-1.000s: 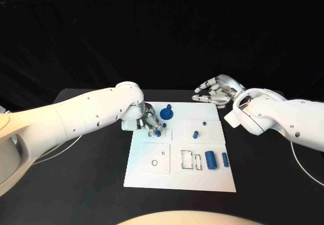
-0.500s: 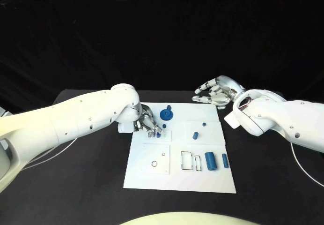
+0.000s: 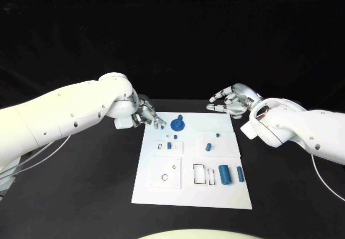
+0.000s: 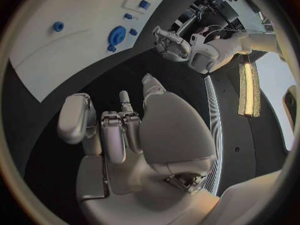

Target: Assemble the parts on the task board

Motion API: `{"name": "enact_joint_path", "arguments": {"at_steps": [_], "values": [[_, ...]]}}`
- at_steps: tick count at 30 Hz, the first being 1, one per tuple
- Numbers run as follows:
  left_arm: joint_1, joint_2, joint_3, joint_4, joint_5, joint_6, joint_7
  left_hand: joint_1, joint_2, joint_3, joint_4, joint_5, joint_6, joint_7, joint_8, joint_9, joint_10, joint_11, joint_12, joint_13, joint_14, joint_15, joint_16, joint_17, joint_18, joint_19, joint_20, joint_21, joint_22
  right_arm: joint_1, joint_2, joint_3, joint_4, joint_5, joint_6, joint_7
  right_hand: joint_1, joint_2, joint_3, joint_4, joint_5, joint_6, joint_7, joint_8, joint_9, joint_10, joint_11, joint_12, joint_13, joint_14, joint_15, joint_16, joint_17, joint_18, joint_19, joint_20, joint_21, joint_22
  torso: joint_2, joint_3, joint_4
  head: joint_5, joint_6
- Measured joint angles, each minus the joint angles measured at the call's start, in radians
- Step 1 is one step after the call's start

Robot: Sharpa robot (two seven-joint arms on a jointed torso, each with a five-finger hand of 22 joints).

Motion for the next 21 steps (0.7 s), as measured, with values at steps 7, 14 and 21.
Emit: {"name": "enact_joint_path", "arguments": {"at_steps": [7,14,21], "values": [[0.007,0.021,-0.001,-0.072,-0.026,-0.065,0.013,0.049,0.012,-0.011,0.000,0.004,-0.063,0.031,-0.075,-0.064,-0.039,0.021,-0.020,-0.042,0.000,0.025,-0.004,0.000,0.000,-0.010,0.011,-0.006,-0.012,0.000,0.000,0.000,-0.001,0.000,-0.001,0.000,0.000,0.000,0.000,0.000,0.000,0.000,0.000,0.000,0.000,0.000,0.000,0.000,0.000,0.000,0.000,0.000,0.000,0.000,0.000,0.000,0.000,0.000,0.002,-0.0015,-0.0006,0.004,0.006],[-0.002,0.069,-0.014,-0.140,-0.043,-0.090,0.030,0.053,0.017,-0.022,0.005,0.004,-0.066,0.034,-0.090,-0.093,-0.030,0.030,-0.012,-0.034,-0.001,0.031,-0.004,0.000,0.000,0.001,0.022,-0.006,0.004,0.000,0.001,0.000,-0.001,0.000,-0.001,0.001,0.000,0.000,0.000,0.000,0.000,0.000,0.000,0.000,0.000,0.000,0.000,0.000,0.000,0.000,0.000,0.000,0.000,0.000,0.000,0.000,0.000,0.000,0.006,-0.0027,-0.0027,0.008,0.009],[-0.018,0.111,-0.020,-0.208,-0.045,-0.103,0.050,0.034,0.029,-0.046,0.004,0.004,-0.051,0.034,-0.090,-0.117,-0.029,0.030,-0.005,-0.028,0.000,0.032,0.001,0.000,0.000,0.006,0.027,-0.001,0.016,0.000,0.002,0.000,-0.001,0.000,-0.002,0.002,0.000,0.000,0.000,0.000,0.000,0.000,0.000,0.000,0.000,0.000,0.000,0.000,0.000,0.000,0.000,0.000,0.000,0.000,0.000,0.000,0.000,0.000,0.012,-0.0038,-0.0059,0.010,0.016]]}}
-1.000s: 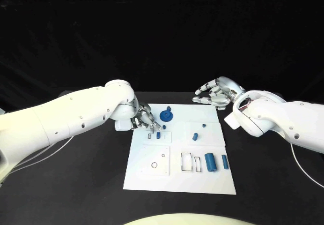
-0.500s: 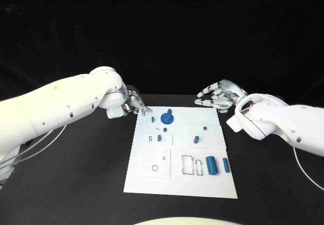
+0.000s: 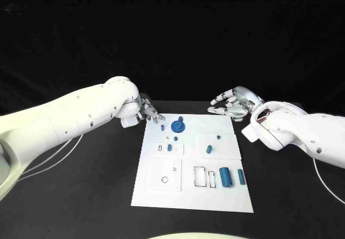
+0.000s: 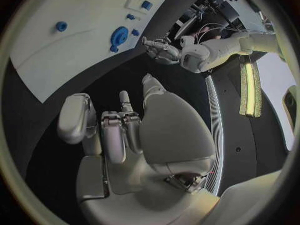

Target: Assemble the parts on the task board

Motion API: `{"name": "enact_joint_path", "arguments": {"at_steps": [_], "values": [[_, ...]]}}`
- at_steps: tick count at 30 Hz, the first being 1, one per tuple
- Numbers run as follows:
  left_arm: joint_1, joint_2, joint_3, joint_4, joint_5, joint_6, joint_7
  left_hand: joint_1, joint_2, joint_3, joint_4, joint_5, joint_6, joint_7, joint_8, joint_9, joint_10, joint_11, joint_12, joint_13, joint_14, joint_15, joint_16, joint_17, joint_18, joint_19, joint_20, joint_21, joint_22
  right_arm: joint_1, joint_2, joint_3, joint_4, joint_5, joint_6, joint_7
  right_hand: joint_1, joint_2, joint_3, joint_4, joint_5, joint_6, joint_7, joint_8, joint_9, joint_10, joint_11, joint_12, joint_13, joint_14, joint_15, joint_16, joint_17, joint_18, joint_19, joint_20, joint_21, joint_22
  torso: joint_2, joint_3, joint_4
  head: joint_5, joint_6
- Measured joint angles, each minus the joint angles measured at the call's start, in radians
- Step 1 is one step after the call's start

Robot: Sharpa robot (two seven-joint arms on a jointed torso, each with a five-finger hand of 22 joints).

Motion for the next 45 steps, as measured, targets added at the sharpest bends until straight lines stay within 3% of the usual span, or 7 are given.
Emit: {"name": "enact_joint_path", "arguments": {"at_steps": [13,20,24,31,39,45], "values": [[-0.025,0.053,-0.011,-0.086,-0.001,0.001,0.026,-0.014,-0.006,-0.022,0.000,-0.004,0.020,-0.006,-0.003,-0.013,0.007,0.000,0.008,0.005,0.000,0.000,0.005,0.000,0.000,0.008,0.000,0.007,0.011,0.000,0.002,0.000,0.003,0.000,-0.001,0.001,0.000,0.000,0.000,0.000,0.000,0.000,0.000,0.000,0.000,0.000,0.000,0.000,0.000,0.000,0.000,0.000,0.000,0.000,0.000,0.000,0.000,0.000,0.012,0.0014,-0.0048,-0.001,0.009],[-0.029,0.065,-0.012,-0.111,-0.001,0.006,0.032,-0.014,-0.006,-0.024,0.001,-0.004,0.034,-0.012,-0.002,-0.015,0.011,-0.004,0.011,0.005,0.000,0.000,0.005,0.000,0.000,0.007,0.000,0.007,0.011,0.000,0.003,0.000,0.003,0.000,-0.001,0.002,0.000,0.000,0.000,0.000,0.000,0.000,0.000,0.000,0.000,0.000,0.000,0.000,0.000,0.000,0.000,0.000,0.000,0.000,0.000,0.000,0.000,0.000,0.013,0.0016,-0.0058,-0.002,0.007],[-0.032,0.065,-0.013,-0.116,-0.001,0.016,0.032,-0.012,-0.004,-0.026,-0.002,-0.004,0.057,-0.018,0.018,-0.019,0.014,-0.007,0.012,0.006,0.000,0.000,0.009,0.000,0.000,0.011,-0.004,0.007,0.014,0.000,0.003,0.000,0.003,0.000,-0.001,0.002,0.000,0.000,0.000,0.000,0.000,0.000,0.000,0.000,0.000,0.000,0.000,0.000,0.000,0.000,0.000,0.000,0.000,0.000,0.000,0.000,0.000,0.000,0.013,0.0015,-0.0052,-0.004,0.004],[-0.033,0.065,-0.015,-0.110,-0.001,0.034,0.032,0.018,0.022,-0.026,-0.002,-0.004,0.093,-0.033,0.059,-0.009,0.027,-0.020,0.024,0.016,-0.003,-0.012,0.014,0.000,0.000,0.016,-0.009,0.011,0.022,0.000,0.005,0.000,0.002,0.000,-0.001,0.002,0.000,0.000,0.000,0.000,0.000,0.000,0.000,0.000,0.000,0.000,0.000,0.000,0.000,0.000,0.000,0.000,0.000,0.000,0.000,0.000,0.000,0.000,0.012,0.0012,-0.0037,-0.005,0.001],[-0.033,0.063,-0.015,-0.101,-0.001,0.040,0.032,0.082,0.041,-0.005,-0.007,-0.004,0.107,-0.047,0.116,0.031,0.043,-0.036,0.029,0.024,0.001,-0.026,0.014,0.001,0.000,0.021,-0.022,0.014,0.029,0.000,0.005,0.000,0.001,0.000,-0.001,0.002,0.000,0.000,0.000,0.000,0.000,0.000,0.000,0.000,0.000,0.000,0.000,0.000,0.000,0.000,0.000,0.000,0.000,0.000,0.000,0.000,0.000,0.000,0.011,0.0018,-0.0052,-0.003,0.001],[-0.033,0.062,-0.015,-0.098,-0.001,0.036,0.033,0.114,0.050,0.020,-0.010,-0.004,0.097,-0.056,0.136,0.052,0.045,-0.046,0.033,0.025,-0.002,-0.031,0.014,0.001,0.000,0.025,-0.026,0.014,0.032,0.000,0.006,0.000,0.001,0.000,-0.001,0.002,0.000,0.000,0.000,0.000,0.000,0.000,0.000,0.000,0.000,0.000,0.000,0.000,0.000,0.000,0.000,0.000,0.000,0.000,0.000,0.000,0.000,0.000,0.011,0.0019,-0.0052,-0.003,0.001]]}}
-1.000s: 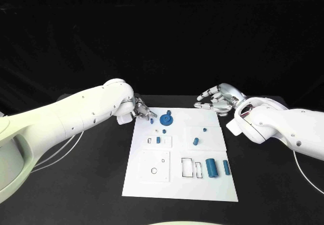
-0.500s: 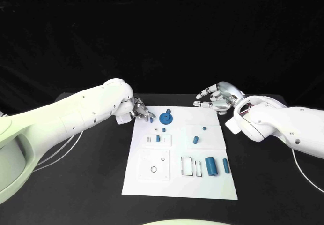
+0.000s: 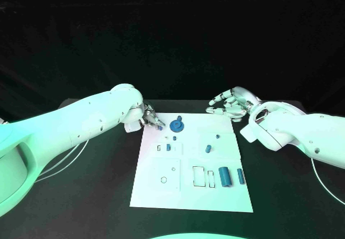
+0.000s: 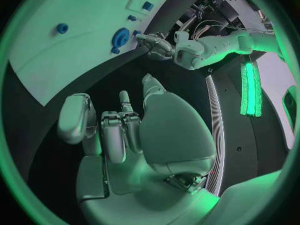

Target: Assemble the parts on the task board

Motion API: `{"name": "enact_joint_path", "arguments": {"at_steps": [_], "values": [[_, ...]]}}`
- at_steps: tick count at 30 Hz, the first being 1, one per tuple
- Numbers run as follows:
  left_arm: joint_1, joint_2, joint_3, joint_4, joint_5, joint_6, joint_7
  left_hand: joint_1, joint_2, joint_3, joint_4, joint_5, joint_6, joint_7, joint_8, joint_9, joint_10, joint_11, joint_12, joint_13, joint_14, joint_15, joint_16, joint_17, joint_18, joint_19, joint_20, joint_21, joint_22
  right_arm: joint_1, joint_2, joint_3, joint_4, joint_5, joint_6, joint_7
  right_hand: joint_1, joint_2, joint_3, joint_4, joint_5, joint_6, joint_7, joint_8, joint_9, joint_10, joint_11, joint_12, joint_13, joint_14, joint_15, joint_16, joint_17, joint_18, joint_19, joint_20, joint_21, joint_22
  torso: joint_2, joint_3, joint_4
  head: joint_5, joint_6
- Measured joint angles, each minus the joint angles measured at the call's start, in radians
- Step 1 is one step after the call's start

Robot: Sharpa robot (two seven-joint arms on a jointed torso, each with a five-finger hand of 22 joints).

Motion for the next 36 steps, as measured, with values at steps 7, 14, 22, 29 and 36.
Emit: {"name": "enact_joint_path", "arguments": {"at_steps": [7,14,22,29,36], "values": [[0.001,-0.001,0.001,0.001,0.001,-0.016,0.006,0.052,0.017,0.055,-0.011,0.000,-0.015,-0.008,0.020,0.021,0.003,-0.003,0.002,0.000,0.000,-0.007,0.000,0.000,0.000,-0.001,-0.006,0.000,0.004,0.000,0.000,0.000,0.000,0.000,0.000,0.000,0.000,0.000,0.000,0.000,0.000,0.000,0.000,0.000,0.000,0.000,0.000,0.000,0.000,0.000,0.000,0.000,0.000,0.000,0.000,0.000,0.000,0.000,0.001,0.0001,0.0003,0.000,0.000],[0.000,-0.005,-0.001,0.005,0.009,-0.025,0.011,0.111,0.001,0.163,-0.001,-0.011,-0.043,-0.011,0.079,0.025,0.016,-0.016,0.006,0.011,0.000,-0.014,0.004,0.000,0.000,0.004,-0.011,0.004,0.012,0.000,0.000,0.000,-0.001,0.000,0.000,-0.001,0.000,0.000,0.000,0.000,0.000,0.000,0.000,0.000,0.000,0.000,0.000,0.000,0.000,0.000,0.000,0.000,0.000,0.000,0.000,0.000,0.000,0.000,0.001,0.0000,0.0001,0.000,-0.002],[-0.001,-0.026,-0.001,0.025,0.036,-0.028,0.015,0.049,-0.046,0.274,-0.009,-0.014,-0.050,-0.008,0.137,0.025,0.032,-0.018,0.020,0.027,0.000,-0.014,0.004,0.000,0.000,0.004,-0.011,0.004,0.015,0.000,0.000,0.000,-0.002,0.000,0.001,-0.001,0.000,0.000,0.000,0.000,0.000,0.000,0.000,0.000,0.000,0.000,0.000,0.000,0.000,0.000,0.000,0.000,0.000,0.000,0.000,0.000,0.000,0.000,-0.002,-0.0006,0.0016,0.001,-0.003],[0.000,-0.080,0.001,0.100,0.064,-0.034,0.016,-0.017,-0.084,0.338,-0.052,0.010,-0.026,-0.017,0.143,0.026,0.072,-0.024,0.037,0.058,0.001,-0.021,0.016,0.000,0.000,0.015,-0.022,0.016,0.034,0.000,-0.001,0.000,-0.003,0.000,0.001,-0.002,0.000,0.000,0.000,0.000,0.000,0.000,0.000,0.000,0.000,0.000,0.000,0.000,0.000,0.000,0.000,0.000,0.000,0.000,0.000,0.000,0.000,0.000,-0.003,-0.0008,0.0035,0.005,-0.002],[0.000,-0.156,0.003,0.225,0.085,-0.039,0.013,-0.050,-0.094,0.382,-0.094,0.033,-0.014,-0.021,0.143,0.045,0.087,-0.029,0.045,0.071,0.000,-0.021,0.017,0.000,0.000,0.020,-0.027,0.020,0.048,0.000,-0.005,0.000,-0.003,0.000,0.002,-0.003,0.000,0.000,0.000,0.000,0.000,0.000,0.000,0.000,0.000,0.000,0.000,0.000,0.000,0.000,0.000,0.000,0.001,0.000,0.000,0.000,0.000,0.000,-0.004,-0.0011,0.0057,0.009,-0.002]]}}
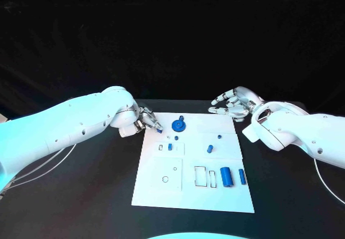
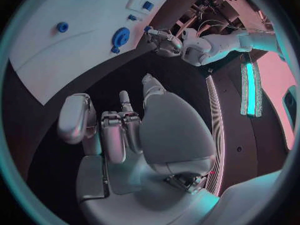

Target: Assemble the parts on the task board

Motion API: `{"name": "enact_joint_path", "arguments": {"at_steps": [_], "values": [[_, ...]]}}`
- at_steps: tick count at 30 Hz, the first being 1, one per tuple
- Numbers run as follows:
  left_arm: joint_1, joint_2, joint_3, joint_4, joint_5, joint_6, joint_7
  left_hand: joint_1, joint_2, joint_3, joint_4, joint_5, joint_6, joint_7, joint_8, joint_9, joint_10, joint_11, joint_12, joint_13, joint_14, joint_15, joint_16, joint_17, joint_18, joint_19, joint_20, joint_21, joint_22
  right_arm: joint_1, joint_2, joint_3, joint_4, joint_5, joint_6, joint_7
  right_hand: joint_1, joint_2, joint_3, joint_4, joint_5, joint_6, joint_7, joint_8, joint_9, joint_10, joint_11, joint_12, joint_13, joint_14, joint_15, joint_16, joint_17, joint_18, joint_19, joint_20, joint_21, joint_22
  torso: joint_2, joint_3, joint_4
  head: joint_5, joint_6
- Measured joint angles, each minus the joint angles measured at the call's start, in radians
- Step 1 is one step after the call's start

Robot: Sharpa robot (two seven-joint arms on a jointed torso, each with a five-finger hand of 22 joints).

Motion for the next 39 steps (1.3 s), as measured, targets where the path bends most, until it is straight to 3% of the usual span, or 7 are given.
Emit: {"name": "enact_joint_path", "arguments": {"at_steps": [9,10,11,15,29,39], "values": [[-0.008,-0.082,-0.006,0.149,-0.004,-0.033,-0.005,-0.025,0.003,0.000,0.000,0.027,0.007,0.000,0.000,0.000,0.014,-0.006,0.007,0.014,0.000,-0.007,0.004,0.000,0.000,0.015,-0.007,0.010,0.004,-0.001,-0.007,0.000,0.002,0.000,0.000,0.000,0.000,0.000,0.000,0.000,0.000,0.000,0.000,0.000,0.000,0.000,0.000,0.000,0.001,0.000,0.000,0.000,0.000,0.000,0.000,0.000,0.000,0.000,-0.001,-0.0008,0.0012,0.002,-0.005],[-0.010,-0.089,-0.007,0.160,-0.006,-0.038,-0.005,-0.032,-0.003,0.000,0.000,0.033,0.011,-0.004,0.000,0.011,0.020,-0.005,0.011,0.017,0.000,-0.007,0.004,0.000,0.000,0.015,-0.007,0.010,0.004,-0.001,-0.008,-0.001,0.002,0.000,0.000,0.000,0.000,0.000,0.000,0.000,0.000,0.000,0.000,0.000,0.000,0.000,0.000,0.000,0.001,0.000,0.000,0.000,0.000,0.000,0.000,0.000,0.000,0.000,-0.001,-0.0008,0.0012,0.003,-0.005],[-0.013,-0.097,-0.009,0.175,-0.010,-0.046,-0.006,-0.034,-0.003,0.000,0.000,0.038,0.013,-0.003,0.000,0.052,0.022,-0.004,0.012,0.018,0.000,-0.007,0.004,0.000,0.000,0.015,-0.006,0.014,0.004,-0.001,-0.009,-0.001,0.002,0.000,0.000,0.000,0.000,0.000,0.000,0.000,0.000,0.000,0.000,0.000,0.000,0.000,0.000,0.000,0.001,0.000,0.000,0.000,0.000,0.000,0.000,0.000,0.000,0.000,-0.001,-0.0008,0.0014,0.003,-0.006],[-0.023,-0.114,-0.012,0.211,-0.026,-0.070,-0.009,-0.044,-0.003,0.000,0.000,0.049,0.018,-0.004,0.003,0.081,0.027,-0.009,0.016,0.026,0.000,-0.007,0.004,0.000,0.000,0.022,-0.007,0.018,0.004,-0.002,-0.010,-0.001,0.002,0.000,0.000,-0.001,-0.005,0.005,0.000,0.000,0.000,0.000,0.000,0.004,0.000,0.000,0.000,0.000,0.001,0.000,0.000,0.000,0.000,0.000,0.000,0.000,0.000,0.000,-0.001,-0.0010,0.0021,0.005,-0.008],[-0.061,-0.119,-0.024,0.260,-0.125,-0.122,-0.015,-0.057,-0.007,0.000,0.000,0.065,0.021,-0.007,0.006,0.094,0.034,-0.009,0.020,0.034,0.003,-0.010,0.008,0.000,0.000,0.032,-0.011,0.023,0.003,-0.006,-0.010,-0.001,0.002,-0.001,0.000,-0.001,-0.005,0.005,0.000,0.000,0.000,0.000,0.000,0.004,0.000,0.000,0.000,0.000,0.001,0.000,0.000,0.000,0.000,0.000,0.000,0.000,0.000,0.000,0.000,-0.0009,-0.0011,0.010,-0.013],[-0.065,-0.119,-0.024,0.275,-0.187,-0.137,-0.015,-0.061,-0.010,0.000,0.000,0.069,0.027,-0.012,0.006,0.095,0.034,-0.009,0.020,0.036,0.003,-0.010,0.008,0.000,0.000,0.032,-0.011,0.023,0.003,-0.007,-0.010,-0.001,0.002,-0.002,0.001,-0.001,-0.005,0.005,0.000,0.000,0.000,0.000,0.000,0.004,0.000,0.000,0.000,0.000,0.001,0.000,0.000,0.000,0.000,0.000,0.000,0.000,0.000,0.000,0.001,0.0007,-0.0016,0.010,-0.016]]}}
